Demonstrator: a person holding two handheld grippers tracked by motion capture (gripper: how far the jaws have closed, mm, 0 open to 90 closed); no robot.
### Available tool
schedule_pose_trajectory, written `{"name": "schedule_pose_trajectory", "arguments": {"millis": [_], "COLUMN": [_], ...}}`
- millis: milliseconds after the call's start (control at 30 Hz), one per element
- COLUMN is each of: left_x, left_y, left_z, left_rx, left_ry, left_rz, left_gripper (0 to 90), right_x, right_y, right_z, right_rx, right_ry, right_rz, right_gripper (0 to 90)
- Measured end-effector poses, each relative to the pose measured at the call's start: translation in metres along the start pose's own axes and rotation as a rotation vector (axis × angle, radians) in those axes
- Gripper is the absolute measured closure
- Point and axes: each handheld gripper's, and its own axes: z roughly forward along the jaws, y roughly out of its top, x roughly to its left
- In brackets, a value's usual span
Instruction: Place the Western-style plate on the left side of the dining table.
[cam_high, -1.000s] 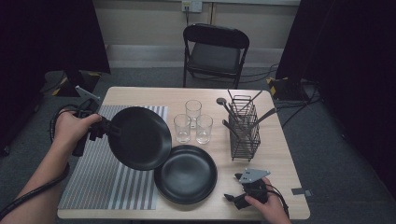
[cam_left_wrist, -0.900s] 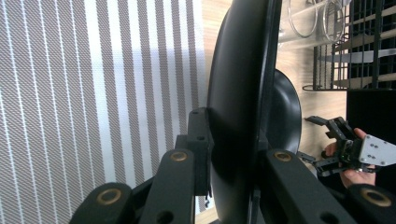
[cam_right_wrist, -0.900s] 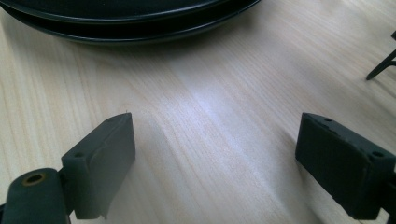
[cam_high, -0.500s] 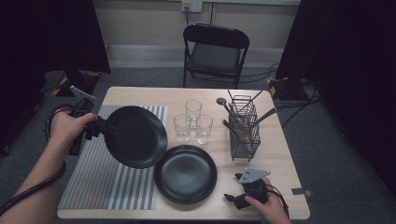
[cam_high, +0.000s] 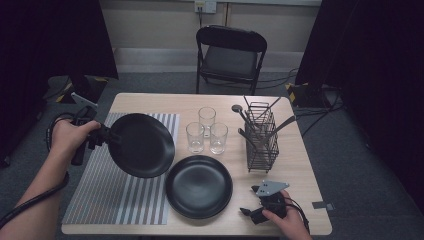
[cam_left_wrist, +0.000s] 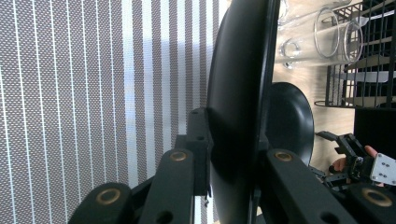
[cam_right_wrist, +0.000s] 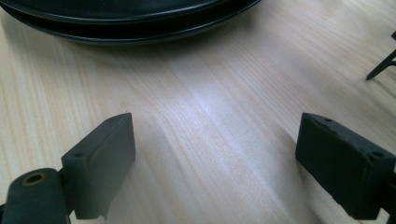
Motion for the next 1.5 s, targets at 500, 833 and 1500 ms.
{"name": "schedule_pose_trajectory", "arguments": {"millis": [500,833,1500], "left_x": [0.006,0.013,0.029], "left_y": [0.006,0.007,0.01], "left_z": [0.002,0.008,0.026], "left_rx": [-0.004,-0.006,0.009], "left_ry": [0.011,0.02,0.042], "left_rz": [-0.008,-0.024,-0.052], "left_gripper": [79.0,79.0,79.1], "right_x": [0.0,0.0,0.0], "right_y": [0.0,0.0,0.0], "right_z": [0.0,0.0,0.0], "right_rx": [0.0,0.001,0.001], "right_ry": [0.0,0.0,0.003], "right_rz": [0.0,0.001,-0.001], "right_gripper": [11.3,11.4,11.3]}}
